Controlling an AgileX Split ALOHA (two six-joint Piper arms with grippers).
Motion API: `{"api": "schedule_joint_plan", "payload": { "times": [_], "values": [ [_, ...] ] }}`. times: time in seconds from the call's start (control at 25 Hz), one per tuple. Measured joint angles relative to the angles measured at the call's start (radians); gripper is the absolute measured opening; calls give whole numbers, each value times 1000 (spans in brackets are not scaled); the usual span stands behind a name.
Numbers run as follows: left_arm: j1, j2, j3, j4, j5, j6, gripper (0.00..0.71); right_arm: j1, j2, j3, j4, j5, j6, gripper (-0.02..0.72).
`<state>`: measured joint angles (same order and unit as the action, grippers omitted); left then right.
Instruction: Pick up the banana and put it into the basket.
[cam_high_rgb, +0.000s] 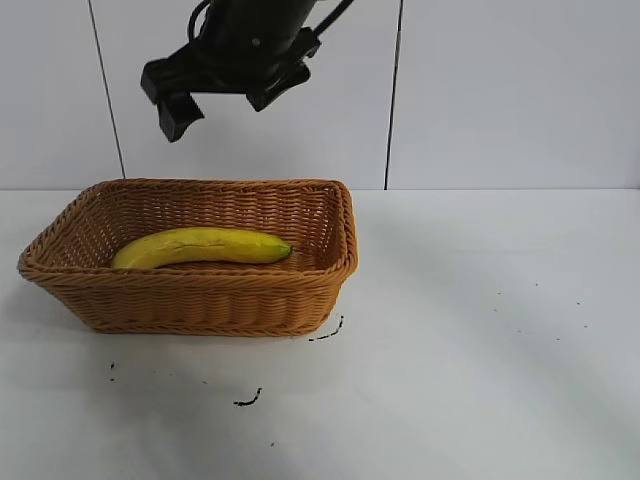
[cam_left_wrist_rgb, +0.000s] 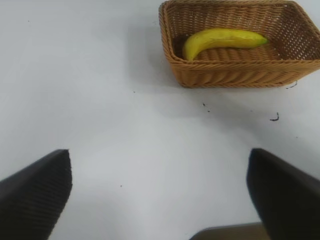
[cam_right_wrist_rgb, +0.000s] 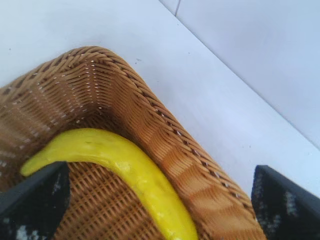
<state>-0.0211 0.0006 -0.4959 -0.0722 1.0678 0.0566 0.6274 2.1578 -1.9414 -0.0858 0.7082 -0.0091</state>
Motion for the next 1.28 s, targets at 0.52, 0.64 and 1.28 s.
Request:
{"api": "schedule_joint_plan", "payload": {
  "times": [0.52, 0.64, 1.28],
  "values": [
    [0, 0, 0, 1, 0, 0, 690, -354, -2, -73, 86, 348, 61, 689],
    [0, 0, 0, 1, 0, 0, 690, -455, -2, -73, 86, 372, 61, 689],
    [0, 0, 0, 1, 0, 0, 690, -655, -3, -73, 86, 508, 30, 687]
  ]
}}
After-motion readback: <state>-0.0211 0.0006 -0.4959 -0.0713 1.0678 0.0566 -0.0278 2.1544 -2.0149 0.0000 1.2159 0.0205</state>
